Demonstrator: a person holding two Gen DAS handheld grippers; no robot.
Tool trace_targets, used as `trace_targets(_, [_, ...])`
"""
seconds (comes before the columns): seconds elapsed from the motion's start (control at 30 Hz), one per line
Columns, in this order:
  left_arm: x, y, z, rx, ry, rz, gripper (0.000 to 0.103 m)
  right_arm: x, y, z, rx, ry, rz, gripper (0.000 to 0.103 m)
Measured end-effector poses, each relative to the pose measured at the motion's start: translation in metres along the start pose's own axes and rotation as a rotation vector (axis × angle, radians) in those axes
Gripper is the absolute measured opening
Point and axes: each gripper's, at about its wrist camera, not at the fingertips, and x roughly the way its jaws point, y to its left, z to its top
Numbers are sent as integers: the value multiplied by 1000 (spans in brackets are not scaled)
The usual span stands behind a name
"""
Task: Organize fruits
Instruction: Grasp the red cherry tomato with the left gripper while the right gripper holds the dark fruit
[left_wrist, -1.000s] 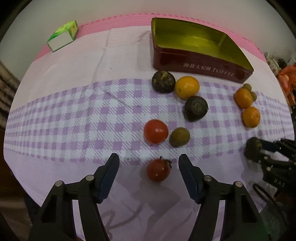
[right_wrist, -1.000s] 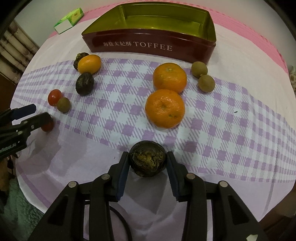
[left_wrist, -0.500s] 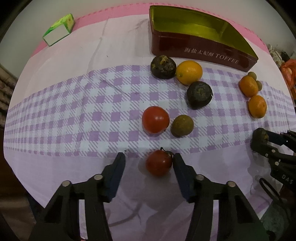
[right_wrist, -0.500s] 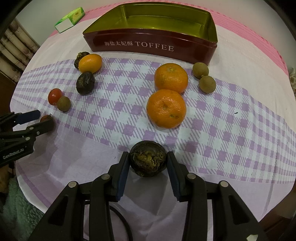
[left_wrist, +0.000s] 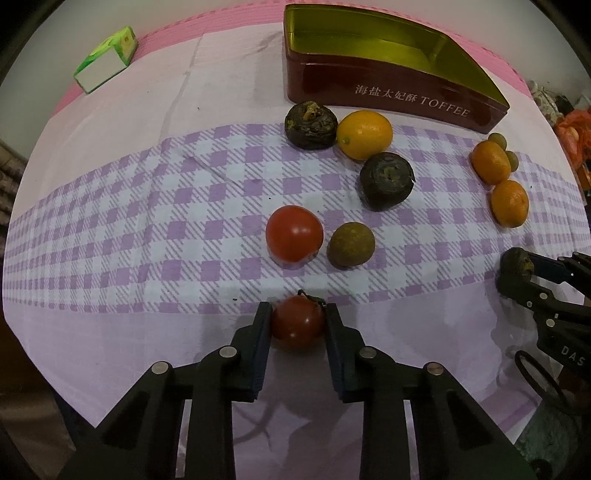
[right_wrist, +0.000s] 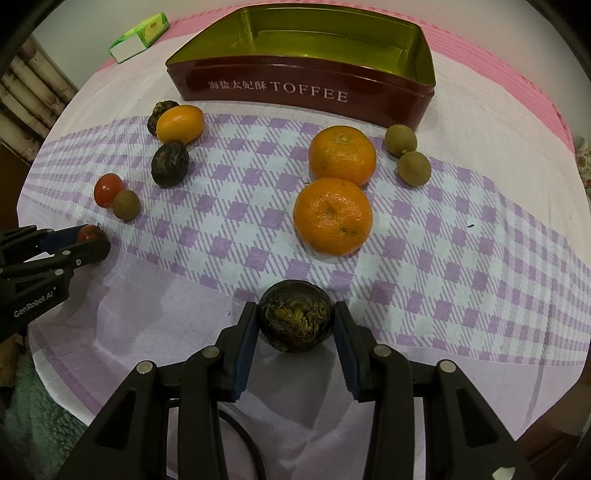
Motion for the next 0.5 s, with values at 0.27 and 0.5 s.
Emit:
trace_targets(0.27, [0, -2, 3, -8, 4, 3, 29, 1, 1, 0, -7, 1, -6, 38])
trace_targets(0.5, [-3, 0, 3, -13, -3, -3, 29, -1, 2, 0, -6, 1, 5, 37])
